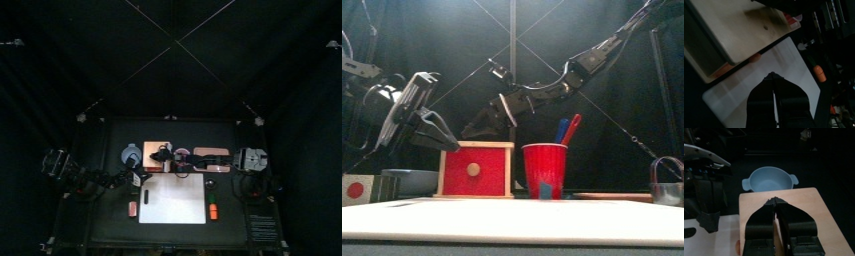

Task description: Grab drawer handle

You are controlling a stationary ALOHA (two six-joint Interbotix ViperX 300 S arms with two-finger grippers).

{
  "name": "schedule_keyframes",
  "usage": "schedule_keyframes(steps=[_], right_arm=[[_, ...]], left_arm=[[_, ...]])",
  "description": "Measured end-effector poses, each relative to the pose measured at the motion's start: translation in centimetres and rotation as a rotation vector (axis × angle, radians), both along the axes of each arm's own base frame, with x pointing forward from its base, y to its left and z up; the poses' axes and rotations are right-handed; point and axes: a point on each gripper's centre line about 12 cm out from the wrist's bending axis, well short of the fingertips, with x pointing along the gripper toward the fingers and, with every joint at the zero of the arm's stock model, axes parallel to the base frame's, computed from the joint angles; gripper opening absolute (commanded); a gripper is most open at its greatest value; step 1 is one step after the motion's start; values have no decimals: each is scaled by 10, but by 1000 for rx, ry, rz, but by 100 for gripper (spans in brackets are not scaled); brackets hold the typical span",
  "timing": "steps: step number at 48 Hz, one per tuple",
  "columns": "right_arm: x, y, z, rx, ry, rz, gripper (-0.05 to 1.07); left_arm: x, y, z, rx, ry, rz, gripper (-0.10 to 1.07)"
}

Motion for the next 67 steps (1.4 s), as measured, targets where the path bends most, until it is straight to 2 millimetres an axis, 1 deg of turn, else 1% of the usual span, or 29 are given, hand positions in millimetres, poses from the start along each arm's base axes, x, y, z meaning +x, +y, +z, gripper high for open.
schedule_keyframes(steps=[3,8,9,21,28,34,44,51,56,63,67], right_arm=[[0,-1,-7,-6,17,3,3],[1,-2,-10,2,30,0,3],[2,-2,-9,0,28,0,3],[3,-2,-11,-3,59,2,3],[3,1,-12,1,69,5,3],[4,4,-12,-2,71,12,3],[5,6,-11,-3,70,17,3],[5,7,-12,-2,72,19,3],[5,8,-13,-2,72,21,3],[5,10,-13,0,74,24,3],[4,10,-13,-1,75,24,3]], left_arm=[[3,0,-2,-7,2,8,38],[6,0,-4,-20,1,20,46],[6,0,-4,-25,0,24,47],[11,7,-5,-89,-14,108,74],[14,15,-7,-152,-31,204,83],[19,24,-9,-194,-46,273,84],[31,28,-17,-237,-55,325,84],[37,31,-26,-243,-47,351,83],[41,34,-29,-235,-58,378,83],[42,36,-30,-223,-71,406,82],[42,36,-29,-220,-75,409,79]])
